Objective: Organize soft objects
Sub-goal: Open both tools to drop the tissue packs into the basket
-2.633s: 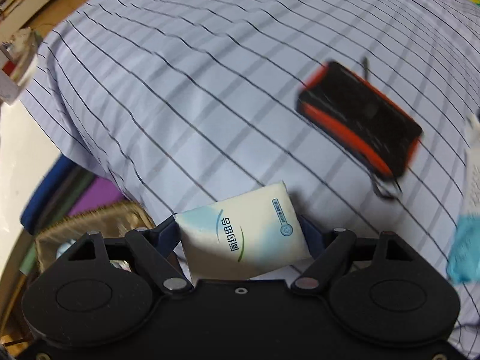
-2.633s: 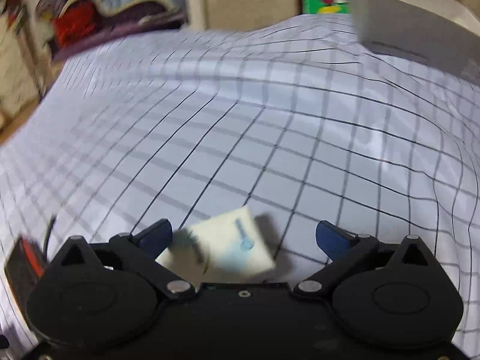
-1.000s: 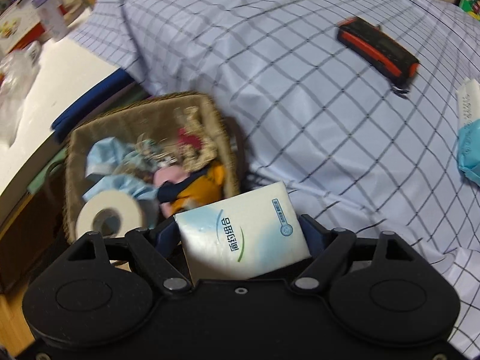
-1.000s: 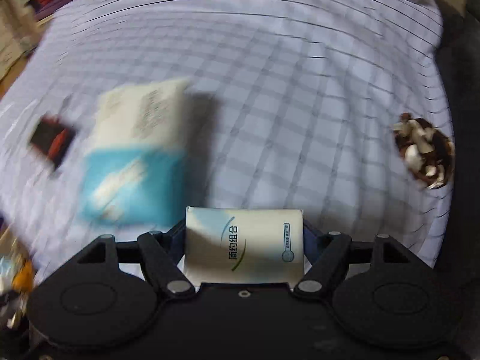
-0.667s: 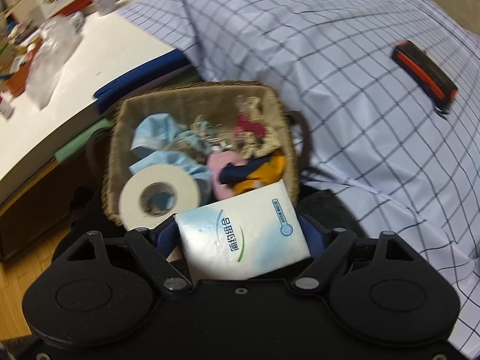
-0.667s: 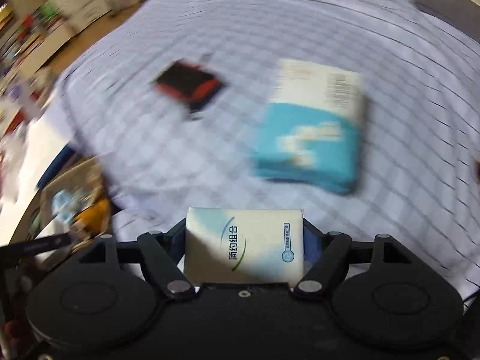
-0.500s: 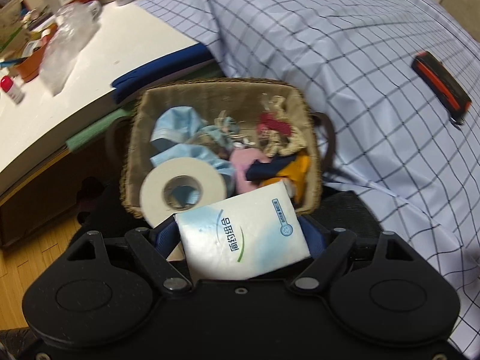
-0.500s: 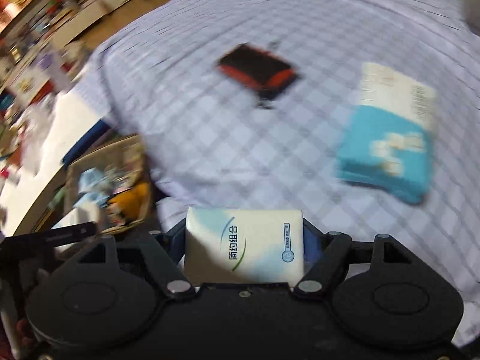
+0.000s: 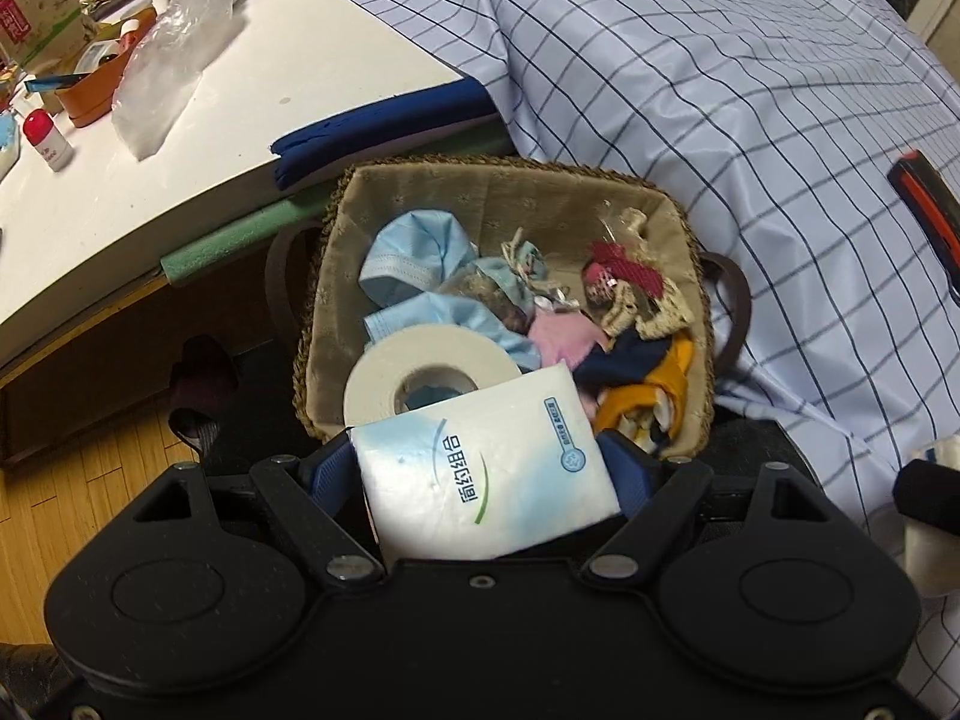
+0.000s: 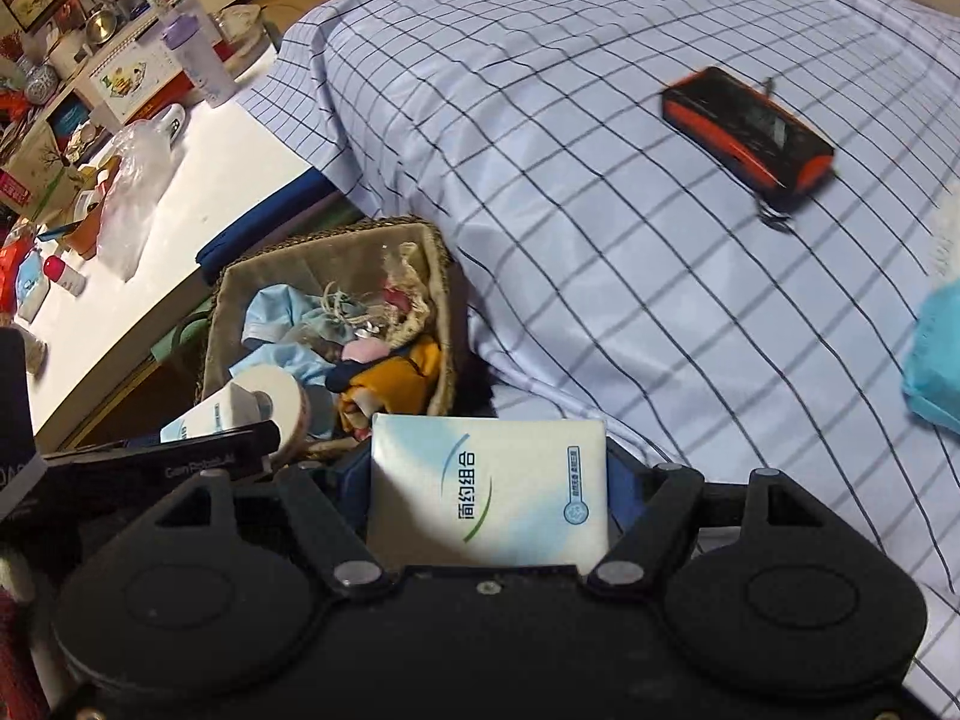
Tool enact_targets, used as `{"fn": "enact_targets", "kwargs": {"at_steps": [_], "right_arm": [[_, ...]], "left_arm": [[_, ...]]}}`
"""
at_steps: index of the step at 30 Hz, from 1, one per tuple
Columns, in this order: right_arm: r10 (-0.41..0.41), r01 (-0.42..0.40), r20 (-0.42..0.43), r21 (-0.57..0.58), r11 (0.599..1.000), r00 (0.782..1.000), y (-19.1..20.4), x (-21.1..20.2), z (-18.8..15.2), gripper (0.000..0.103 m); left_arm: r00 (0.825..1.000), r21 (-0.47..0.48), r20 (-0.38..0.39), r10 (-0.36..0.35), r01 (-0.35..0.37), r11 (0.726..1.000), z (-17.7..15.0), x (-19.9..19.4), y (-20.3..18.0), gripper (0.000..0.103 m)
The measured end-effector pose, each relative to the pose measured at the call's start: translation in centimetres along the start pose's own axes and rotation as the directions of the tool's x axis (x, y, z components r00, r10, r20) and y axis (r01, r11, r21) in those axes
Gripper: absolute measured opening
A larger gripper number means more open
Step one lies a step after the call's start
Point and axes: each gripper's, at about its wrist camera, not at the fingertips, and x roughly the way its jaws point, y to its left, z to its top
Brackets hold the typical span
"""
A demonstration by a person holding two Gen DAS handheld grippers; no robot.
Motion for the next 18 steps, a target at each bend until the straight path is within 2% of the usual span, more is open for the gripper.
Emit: {"fn": "enact_targets", "kwargs": {"at_steps": [7,18], "right_arm": [[-0.021,0.022,0.011,-0.019,1.0,1.0,2.5,2.1,2.8,0.074],[-0.033,0.033,0.009,-0.059,0.998,0.999,6.9,6.5,8.0,0.074]], "left_arm": [[1.0,-0.019,0.005,0.019,-0.019,1.0,2.3,1.0,0.9,0.079],[0.997,-0.078,-0.038,0.062,-0.065,0.995,7.3,4.0,2.5,0.079]]}}
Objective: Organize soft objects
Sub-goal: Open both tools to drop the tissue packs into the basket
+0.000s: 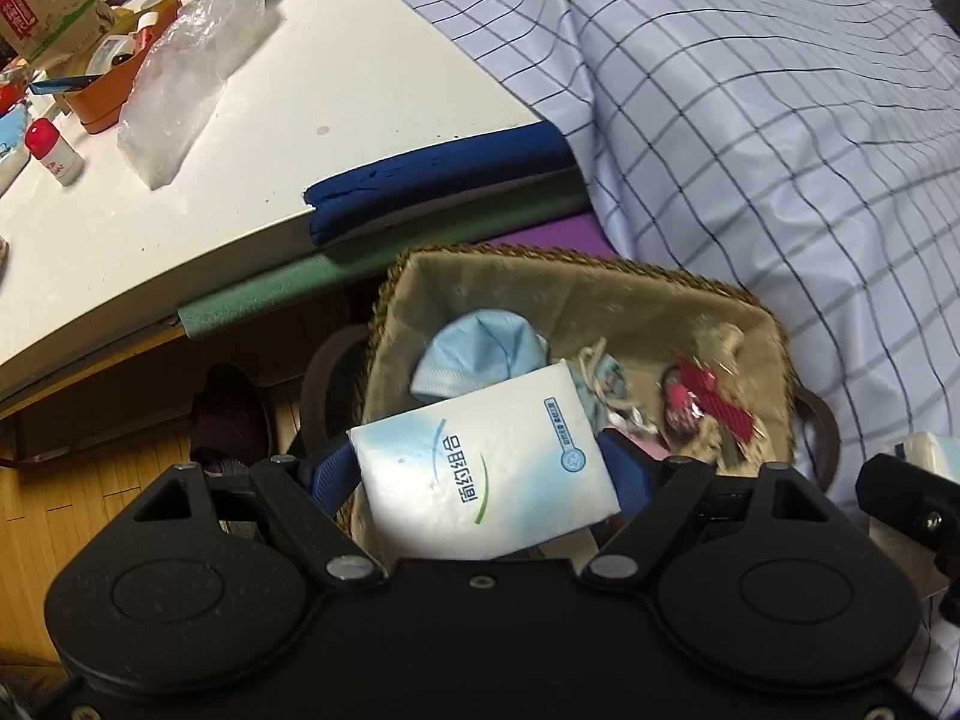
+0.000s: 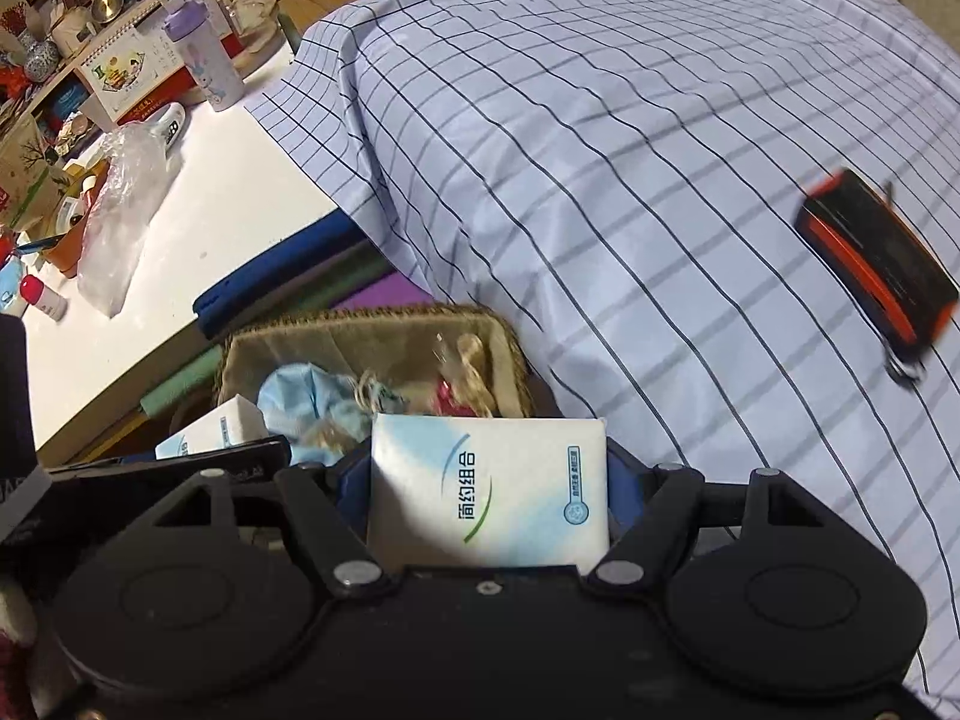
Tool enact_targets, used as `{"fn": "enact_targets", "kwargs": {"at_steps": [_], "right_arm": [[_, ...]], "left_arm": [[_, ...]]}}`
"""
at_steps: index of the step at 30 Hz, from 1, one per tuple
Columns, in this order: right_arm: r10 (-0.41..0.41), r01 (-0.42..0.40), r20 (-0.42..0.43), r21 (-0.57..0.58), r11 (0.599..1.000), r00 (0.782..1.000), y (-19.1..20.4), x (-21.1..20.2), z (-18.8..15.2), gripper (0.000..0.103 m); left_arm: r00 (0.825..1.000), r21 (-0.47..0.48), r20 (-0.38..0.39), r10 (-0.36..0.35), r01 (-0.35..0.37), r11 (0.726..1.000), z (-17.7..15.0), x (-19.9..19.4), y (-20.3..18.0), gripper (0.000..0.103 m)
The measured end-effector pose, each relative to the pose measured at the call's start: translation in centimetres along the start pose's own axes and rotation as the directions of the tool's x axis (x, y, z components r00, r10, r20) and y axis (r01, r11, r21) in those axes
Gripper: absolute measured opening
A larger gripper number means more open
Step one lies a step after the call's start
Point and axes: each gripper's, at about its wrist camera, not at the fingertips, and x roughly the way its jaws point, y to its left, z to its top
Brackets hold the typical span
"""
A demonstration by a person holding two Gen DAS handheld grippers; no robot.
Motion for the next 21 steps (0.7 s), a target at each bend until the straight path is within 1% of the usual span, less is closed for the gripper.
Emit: {"fn": "enact_targets", "kwargs": {"at_steps": [8,13,14,15,16,17,20,21], "right_arm": [[0.0,0.0,-0.051,0.005,1.0,0.999,1.6,3.9,2.1,0.074],[-0.001,0.002,-0.087,0.008,1.0,0.996,2.0,6.0,2.6,0.074],[0.001,0.0,-0.09,0.008,1.0,0.996,2.1,6.3,2.6,0.075],[0.003,-0.002,-0.093,0.008,1.0,0.996,2.1,6.6,2.7,0.081],[0.004,-0.003,-0.094,0.01,1.0,0.996,2.1,6.8,2.7,0.085],[0.002,-0.001,-0.092,0.012,1.0,0.996,2.1,7.0,2.7,0.087],[-0.008,0.009,-0.094,0.015,1.0,0.996,2.1,7.1,2.7,0.087],[-0.014,0.016,-0.096,0.019,1.0,0.995,2.0,7.1,2.6,0.09]], "left_arm": [[0.996,0.001,-0.079,0.028,-0.028,1.0,1.8,3.1,0.3,0.079],[0.992,0.0,-0.126,0.015,-0.015,1.0,2.4,4.6,0.5,0.08],[0.991,0.002,-0.131,0.013,-0.013,1.0,2.4,4.7,0.5,0.08],[0.991,0.004,-0.131,0.014,-0.013,1.0,2.4,4.8,0.5,0.081],[0.992,0.007,-0.128,0.016,-0.015,1.0,2.4,4.8,0.6,0.084],[0.992,0.008,-0.128,0.02,-0.019,1.0,2.4,4.9,0.6,0.088],[0.992,0.003,-0.125,0.019,-0.019,1.0,2.3,4.8,0.8,0.088],[0.992,0.005,-0.122,0.024,-0.024,1.0,2.2,4.7,0.8,0.088]]}}
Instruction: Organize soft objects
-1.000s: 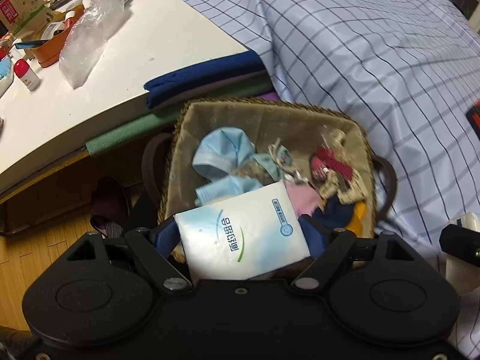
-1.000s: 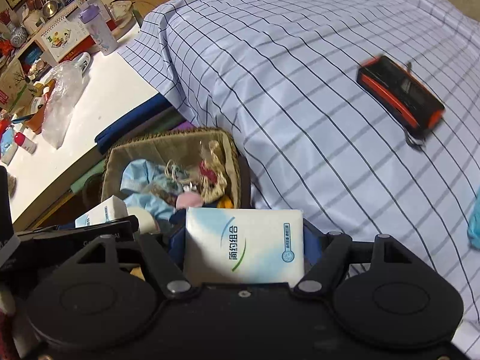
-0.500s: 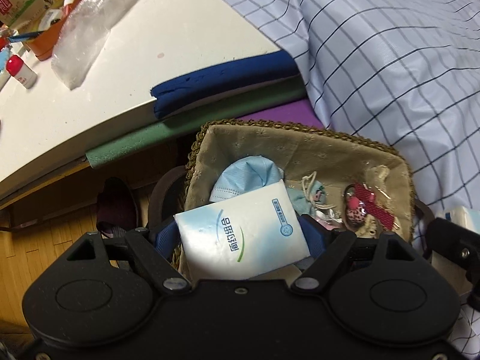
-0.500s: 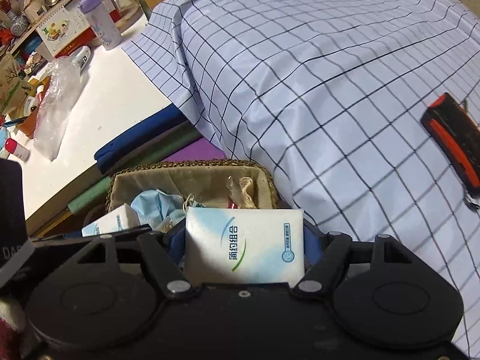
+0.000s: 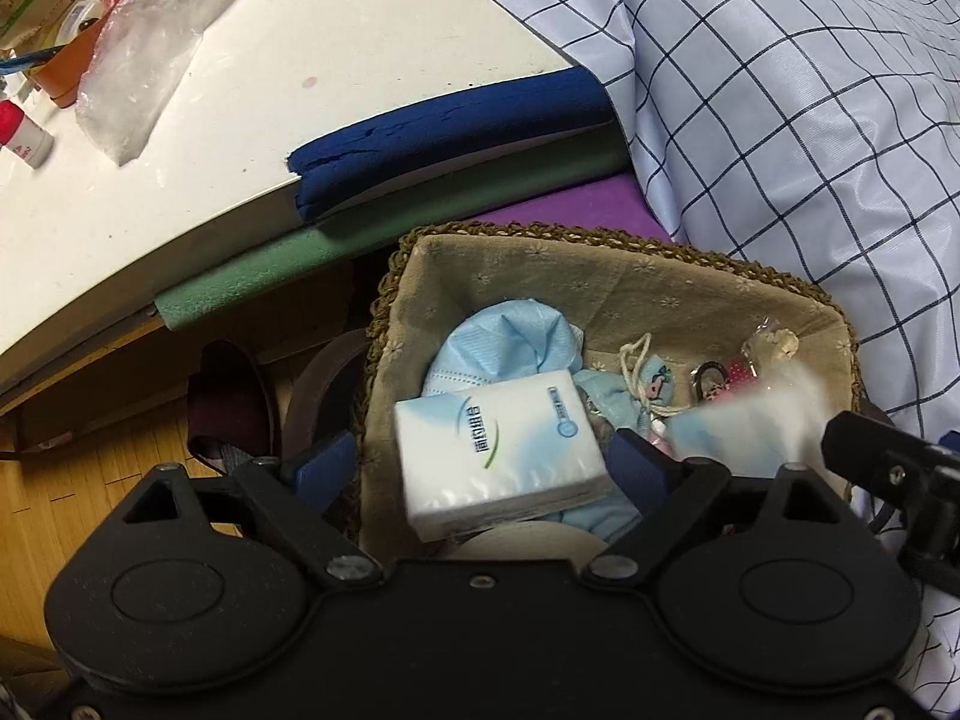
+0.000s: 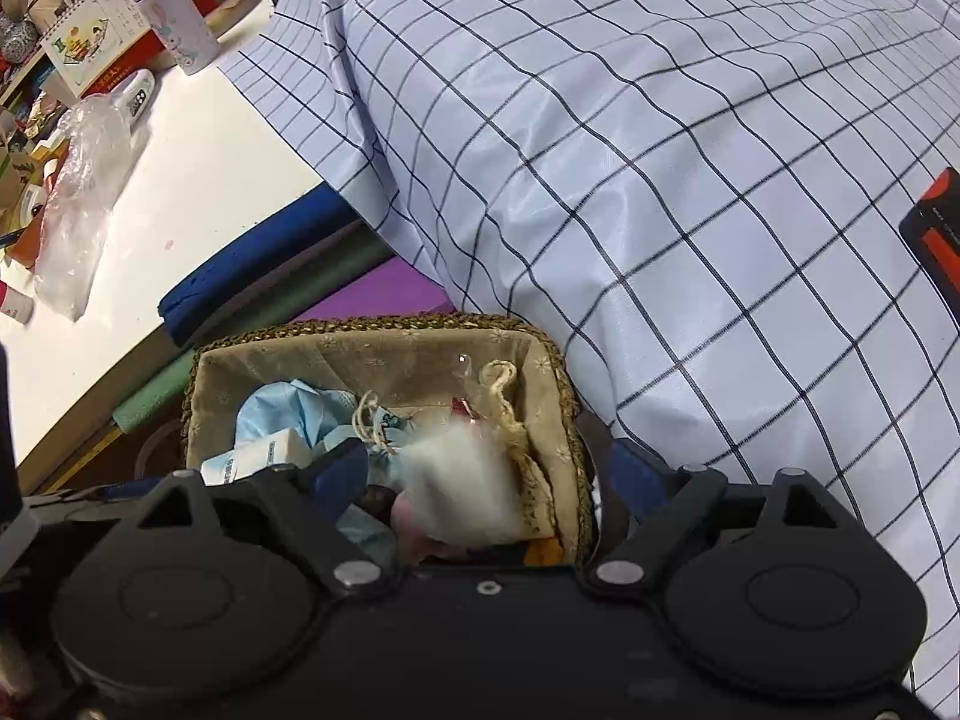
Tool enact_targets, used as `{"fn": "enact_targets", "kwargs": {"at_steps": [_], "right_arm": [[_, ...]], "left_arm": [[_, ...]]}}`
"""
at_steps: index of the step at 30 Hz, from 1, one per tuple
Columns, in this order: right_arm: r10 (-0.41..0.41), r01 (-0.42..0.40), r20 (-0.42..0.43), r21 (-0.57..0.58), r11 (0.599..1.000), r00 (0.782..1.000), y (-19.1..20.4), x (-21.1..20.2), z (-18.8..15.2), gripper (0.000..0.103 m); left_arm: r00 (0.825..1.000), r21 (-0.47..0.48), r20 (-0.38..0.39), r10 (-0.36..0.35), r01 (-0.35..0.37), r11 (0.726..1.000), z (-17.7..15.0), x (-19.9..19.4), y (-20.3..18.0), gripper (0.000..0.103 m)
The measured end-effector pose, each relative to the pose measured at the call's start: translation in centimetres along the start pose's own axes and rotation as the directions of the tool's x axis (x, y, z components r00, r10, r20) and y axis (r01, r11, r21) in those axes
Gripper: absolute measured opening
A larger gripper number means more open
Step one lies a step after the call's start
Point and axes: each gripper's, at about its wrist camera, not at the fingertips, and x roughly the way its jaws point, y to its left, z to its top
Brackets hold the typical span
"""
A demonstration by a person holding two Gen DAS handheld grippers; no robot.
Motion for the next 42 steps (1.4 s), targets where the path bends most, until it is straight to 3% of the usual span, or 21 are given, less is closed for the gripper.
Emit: {"fn": "enact_targets", "kwargs": {"at_steps": [9,15,22,35,42], "right_arm": [[-0.052,0.052,-0.005,0.022,0.998,0.999,-0.9,-1.1,-1.7,0.102],[-0.107,0.107,-0.018,0.029,0.994,0.994,-1.2,-2.4,-3.0,0.102],[-0.085,0.085,-0.01,0.086,0.993,0.996,-2.1,-4.4,-5.4,0.102],[-0.172,0.17,0.016,0.098,0.981,0.985,-3.3,-6.4,-10.0,0.102],[-0.173,0.169,0.048,0.074,0.983,0.984,-3.6,-7.3,-11.4,0.102]], "left_arm": [[1.0,0.018,0.014,0.007,-0.008,1.0,-1.5,-1.3,0.3,0.089],[0.999,0.028,0.045,-0.007,0.006,1.0,-3.3,-2.8,0.4,0.091],[0.998,0.035,0.067,-0.013,0.011,0.999,-5.4,-4.2,0.2,0.094],[0.996,0.044,0.083,0.039,-0.043,0.998,-9.3,-5.5,-0.4,0.095],[0.986,0.045,0.148,0.072,-0.08,0.996,-11.2,-6.4,-0.9,0.095]]}}
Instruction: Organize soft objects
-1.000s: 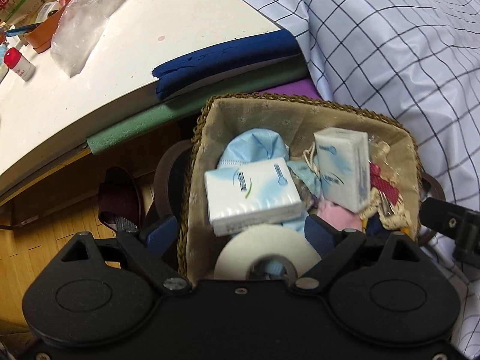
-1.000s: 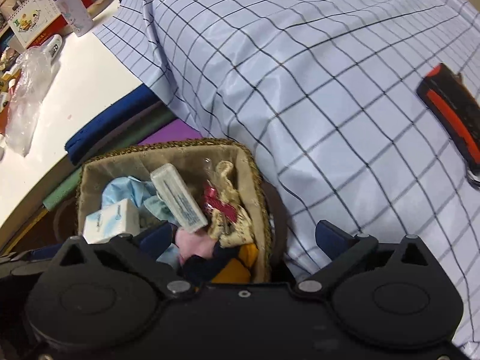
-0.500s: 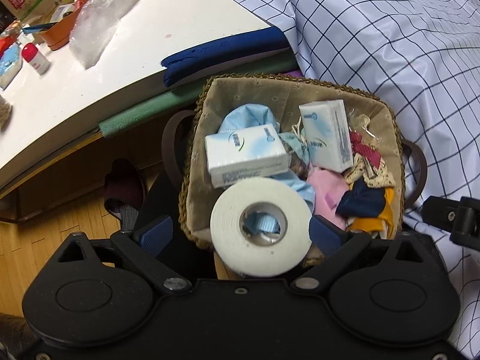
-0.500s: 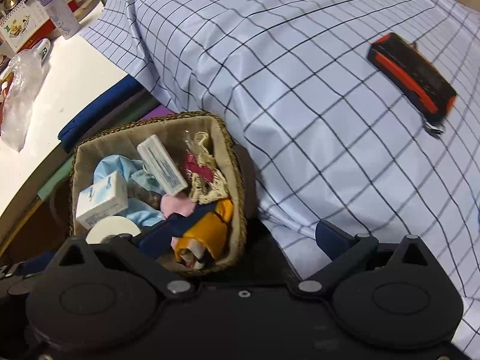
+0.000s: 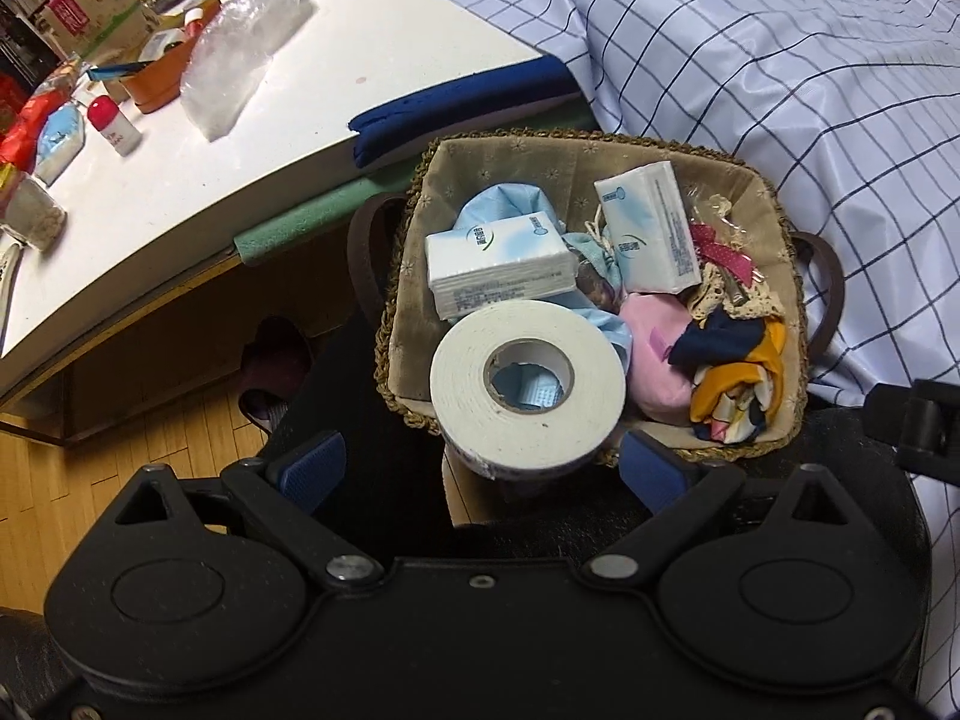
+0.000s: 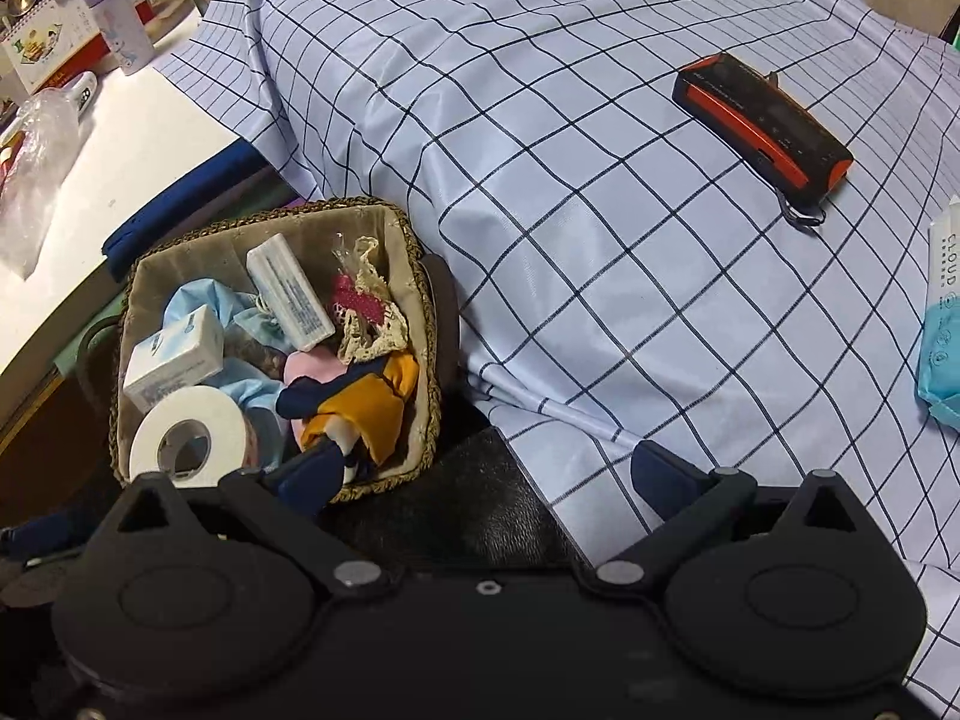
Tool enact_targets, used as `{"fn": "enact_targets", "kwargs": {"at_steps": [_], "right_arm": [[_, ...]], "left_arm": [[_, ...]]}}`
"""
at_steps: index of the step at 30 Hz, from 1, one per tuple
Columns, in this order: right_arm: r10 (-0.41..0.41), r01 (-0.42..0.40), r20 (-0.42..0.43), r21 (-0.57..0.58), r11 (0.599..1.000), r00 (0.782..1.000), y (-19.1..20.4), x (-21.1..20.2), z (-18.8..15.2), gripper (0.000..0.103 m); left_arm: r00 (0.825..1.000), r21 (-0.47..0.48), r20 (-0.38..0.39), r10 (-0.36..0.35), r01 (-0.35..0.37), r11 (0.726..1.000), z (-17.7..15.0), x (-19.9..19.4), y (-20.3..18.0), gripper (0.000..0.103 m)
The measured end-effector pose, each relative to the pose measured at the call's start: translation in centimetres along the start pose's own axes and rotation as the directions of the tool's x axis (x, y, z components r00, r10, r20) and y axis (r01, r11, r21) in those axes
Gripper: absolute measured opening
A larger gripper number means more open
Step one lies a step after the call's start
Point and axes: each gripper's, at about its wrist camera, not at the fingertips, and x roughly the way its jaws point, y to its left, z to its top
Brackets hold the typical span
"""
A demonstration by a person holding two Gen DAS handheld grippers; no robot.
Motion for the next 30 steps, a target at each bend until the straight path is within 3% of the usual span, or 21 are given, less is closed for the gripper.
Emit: {"fn": "enact_targets", "kwargs": {"at_steps": [30], "right_arm": [[-0.027,0.027,0.027,-0.017,0.999,0.999,-0.6,-1.4,-1.7,0.102]], "left_arm": [[0.996,-0.024,0.063,-0.059,0.061,0.998,-1.7,-2.1,0.1,0.095]]}}
